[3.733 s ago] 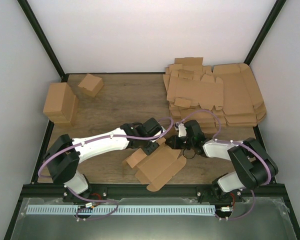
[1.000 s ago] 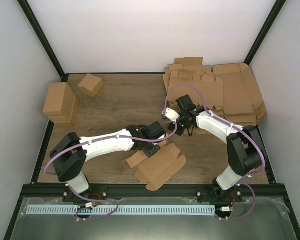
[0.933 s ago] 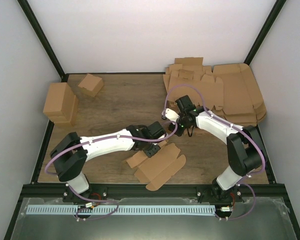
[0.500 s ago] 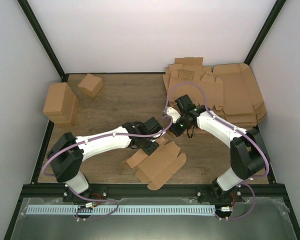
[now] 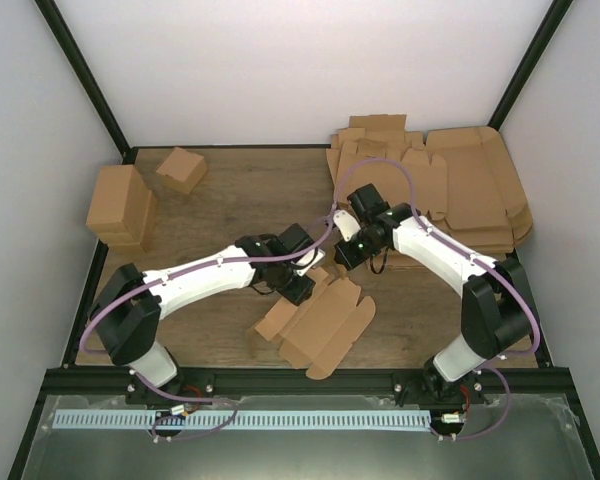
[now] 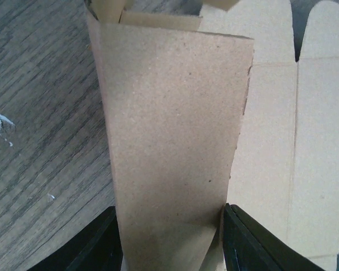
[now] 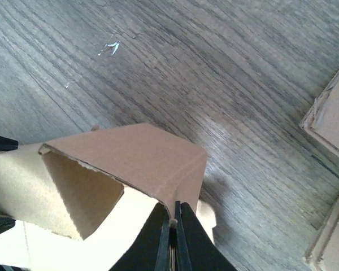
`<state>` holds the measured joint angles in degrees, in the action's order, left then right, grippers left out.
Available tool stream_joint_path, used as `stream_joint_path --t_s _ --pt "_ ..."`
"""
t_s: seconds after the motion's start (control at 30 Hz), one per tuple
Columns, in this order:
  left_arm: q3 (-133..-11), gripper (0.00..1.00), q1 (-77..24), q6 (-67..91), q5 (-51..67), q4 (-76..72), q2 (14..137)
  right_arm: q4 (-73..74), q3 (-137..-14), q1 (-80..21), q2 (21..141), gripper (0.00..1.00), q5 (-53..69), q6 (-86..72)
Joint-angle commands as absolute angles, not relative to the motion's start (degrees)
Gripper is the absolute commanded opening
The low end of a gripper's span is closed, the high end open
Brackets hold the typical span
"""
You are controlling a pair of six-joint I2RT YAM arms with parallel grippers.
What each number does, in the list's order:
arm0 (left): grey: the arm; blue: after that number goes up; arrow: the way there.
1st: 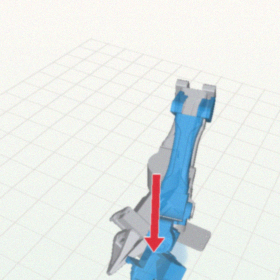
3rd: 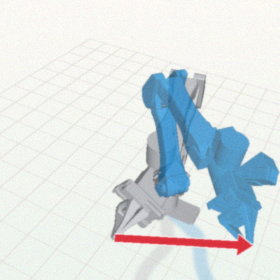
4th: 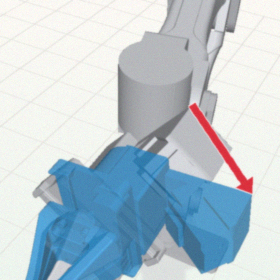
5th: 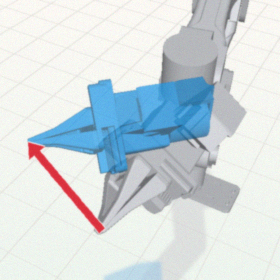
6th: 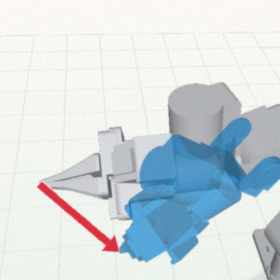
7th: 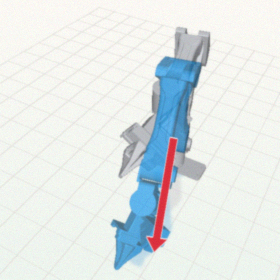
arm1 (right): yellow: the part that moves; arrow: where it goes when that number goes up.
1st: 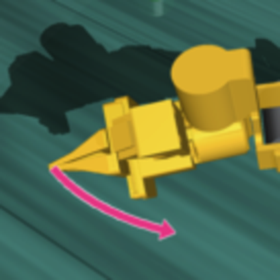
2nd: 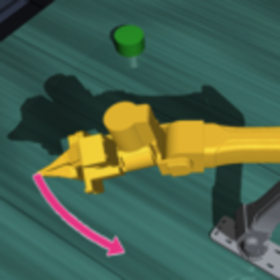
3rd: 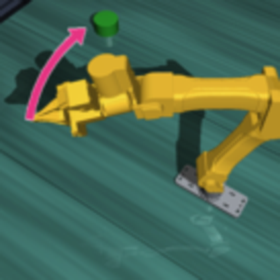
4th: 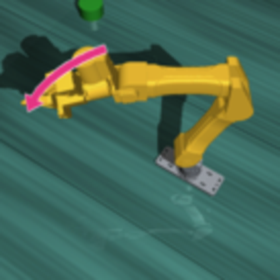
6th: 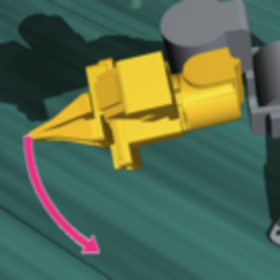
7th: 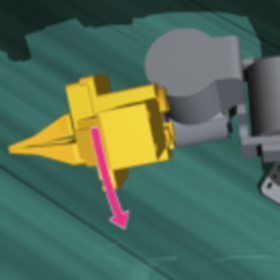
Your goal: Fold the paper box
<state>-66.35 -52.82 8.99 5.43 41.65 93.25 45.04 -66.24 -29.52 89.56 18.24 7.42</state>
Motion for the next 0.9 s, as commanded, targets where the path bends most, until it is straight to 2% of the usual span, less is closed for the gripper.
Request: stream_joint_path --t_s 0.0,0.3,0.5,0.87 --pt "-66.6 0.48 -51.4 10.2 9.0 40.5 91.7 44.3 -65.8 -30.7 87.8 0.02 22.1 2.3" --pt "-67.0 0.48 -50.0 10.0 10.4 40.8 92.2 40.0 -61.4 -30.8 84.8 0.01 28.1 -4.7" --pt "-66.7 0.48 -50.0 9.1 12.3 39.9 93.3 32.5 -54.2 -30.8 81.8 0.07 30.5 -11.2" --pt "-67.0 0.48 -49.9 4.2 16.7 43.0 95.7 23.2 -44.5 -30.8 76.8 0.07 28.3 -16.7"
